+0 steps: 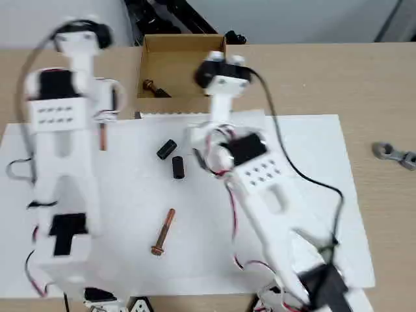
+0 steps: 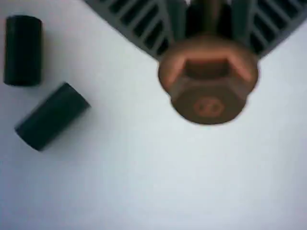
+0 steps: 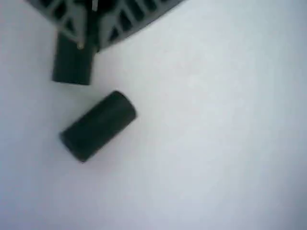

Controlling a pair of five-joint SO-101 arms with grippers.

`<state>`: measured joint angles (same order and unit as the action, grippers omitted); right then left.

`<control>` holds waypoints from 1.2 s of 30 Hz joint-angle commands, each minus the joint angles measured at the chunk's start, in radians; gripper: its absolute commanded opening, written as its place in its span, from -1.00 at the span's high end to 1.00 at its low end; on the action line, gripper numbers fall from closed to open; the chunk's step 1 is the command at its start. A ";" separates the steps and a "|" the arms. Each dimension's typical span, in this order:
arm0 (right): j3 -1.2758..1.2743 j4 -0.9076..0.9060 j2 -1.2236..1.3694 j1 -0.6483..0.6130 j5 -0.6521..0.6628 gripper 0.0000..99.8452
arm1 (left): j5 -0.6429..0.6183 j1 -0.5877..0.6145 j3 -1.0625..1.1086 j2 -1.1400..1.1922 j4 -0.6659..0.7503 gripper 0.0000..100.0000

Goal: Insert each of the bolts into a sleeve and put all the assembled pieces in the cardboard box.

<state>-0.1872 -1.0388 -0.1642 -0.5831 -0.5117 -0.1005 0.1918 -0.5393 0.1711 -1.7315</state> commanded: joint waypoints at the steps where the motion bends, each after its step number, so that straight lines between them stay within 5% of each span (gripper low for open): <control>1: 0.146 0.001 0.116 -0.048 -0.009 0.97 | 0.011 0.097 -0.044 -0.135 -0.020 0.99; 6: 0.229 0.001 0.271 -0.061 -0.009 0.95 | 0.014 0.210 -0.015 -0.222 -0.021 0.99; 12: 0.232 0.001 0.377 -0.061 -0.054 0.69 | 0.095 0.212 0.159 -0.376 -0.014 0.99; 36: 0.232 -0.044 0.484 -0.122 0.020 0.69 | 0.152 0.164 0.374 -0.543 0.058 0.99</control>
<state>0.0015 -1.0740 0.3145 -0.7073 -0.5010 0.0483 0.3805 -0.1619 -0.3291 -1.6932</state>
